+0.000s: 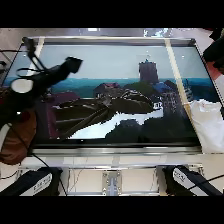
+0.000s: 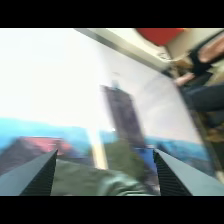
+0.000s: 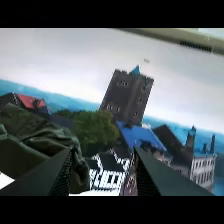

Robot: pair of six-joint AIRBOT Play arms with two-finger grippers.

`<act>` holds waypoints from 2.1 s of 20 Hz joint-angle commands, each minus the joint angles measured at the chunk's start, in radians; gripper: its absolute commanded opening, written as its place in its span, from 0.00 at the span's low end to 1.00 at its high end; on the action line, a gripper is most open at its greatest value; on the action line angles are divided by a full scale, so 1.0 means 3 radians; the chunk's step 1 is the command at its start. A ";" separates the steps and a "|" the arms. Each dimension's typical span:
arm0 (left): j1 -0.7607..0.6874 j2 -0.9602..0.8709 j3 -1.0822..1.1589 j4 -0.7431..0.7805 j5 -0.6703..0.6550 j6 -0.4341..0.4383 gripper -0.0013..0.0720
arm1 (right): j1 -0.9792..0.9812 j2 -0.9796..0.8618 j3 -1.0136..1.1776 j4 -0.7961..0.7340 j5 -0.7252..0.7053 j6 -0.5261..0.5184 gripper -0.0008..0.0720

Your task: Fold the shirts.

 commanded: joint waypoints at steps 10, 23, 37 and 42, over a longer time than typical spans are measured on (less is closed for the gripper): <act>0.2525 0.1526 -0.2069 0.0744 -0.1960 -0.1015 0.88 | -0.0003 -0.0717 -0.2469 0.0552 -0.0563 0.0341 0.55; 0.2527 0.3677 -0.3432 0.0451 -0.1668 -0.2584 0.68 | 0.0919 -0.0726 -0.4798 0.3175 -0.2860 -0.0151 0.83; 0.2527 0.3677 -0.3432 0.0456 -0.1658 -0.2519 0.68 | 0.1255 -0.1139 -0.4559 0.3978 -0.3316 -0.0150 0.55; 0.2527 0.3671 -0.3440 0.0746 -0.1916 -0.2113 0.56 | 0.1255 -0.1139 -0.4373 0.4019 -0.3395 -0.0220 0.03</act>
